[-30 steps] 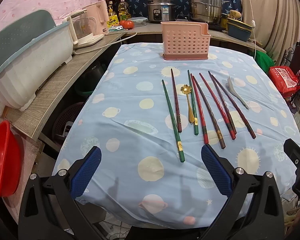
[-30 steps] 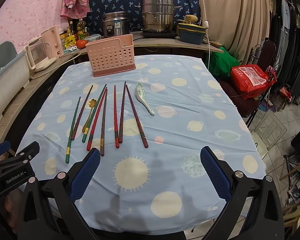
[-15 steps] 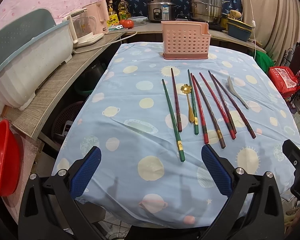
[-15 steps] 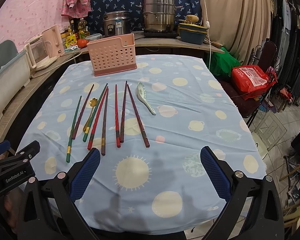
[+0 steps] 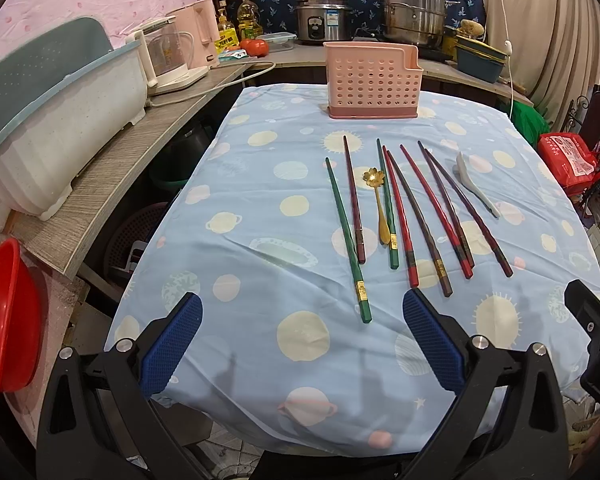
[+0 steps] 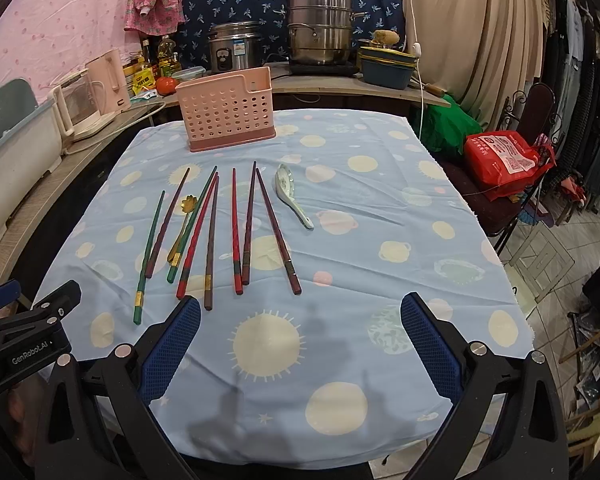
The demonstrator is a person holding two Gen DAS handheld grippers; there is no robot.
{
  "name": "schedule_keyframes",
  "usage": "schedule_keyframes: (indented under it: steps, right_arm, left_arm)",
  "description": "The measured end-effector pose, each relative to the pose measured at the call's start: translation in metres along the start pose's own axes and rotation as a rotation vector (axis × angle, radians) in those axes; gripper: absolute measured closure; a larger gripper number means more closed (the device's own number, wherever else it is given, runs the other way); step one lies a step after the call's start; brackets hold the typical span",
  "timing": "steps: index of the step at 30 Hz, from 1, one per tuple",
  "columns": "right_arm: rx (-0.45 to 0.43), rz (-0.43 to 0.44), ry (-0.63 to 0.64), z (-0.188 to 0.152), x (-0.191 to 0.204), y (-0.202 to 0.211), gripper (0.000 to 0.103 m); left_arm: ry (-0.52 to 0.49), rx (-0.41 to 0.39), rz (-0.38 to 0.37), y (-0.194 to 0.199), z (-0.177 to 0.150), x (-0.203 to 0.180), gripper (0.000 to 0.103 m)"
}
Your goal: Organize utensils
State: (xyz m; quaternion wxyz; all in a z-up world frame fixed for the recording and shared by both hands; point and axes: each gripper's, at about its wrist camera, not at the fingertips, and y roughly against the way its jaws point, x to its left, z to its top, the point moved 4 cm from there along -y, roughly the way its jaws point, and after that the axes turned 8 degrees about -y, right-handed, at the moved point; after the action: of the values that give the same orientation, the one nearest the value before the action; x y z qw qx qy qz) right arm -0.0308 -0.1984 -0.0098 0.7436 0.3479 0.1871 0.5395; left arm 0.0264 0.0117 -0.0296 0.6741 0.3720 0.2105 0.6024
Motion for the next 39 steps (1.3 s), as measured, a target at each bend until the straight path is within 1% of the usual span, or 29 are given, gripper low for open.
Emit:
schedule_keyframes:
  steps: [25, 33, 39]
  right_arm:
    - [0.003, -0.001, 0.0, -0.001, 0.0, -0.001, 0.007]
    - [0.017, 0.002, 0.001, -0.006, 0.006, -0.013, 0.007]
    - [0.031, 0.003, -0.003, -0.003, 0.001, -0.021, 0.007]
  left_arm:
    - [0.001, 0.001, -0.002, 0.0, 0.0, 0.0, 0.007]
    - [0.0, 0.017, -0.013, -0.01, 0.0, -0.002, 0.007]
    - [0.0, 0.037, -0.025, -0.02, 0.003, -0.004, 0.007]
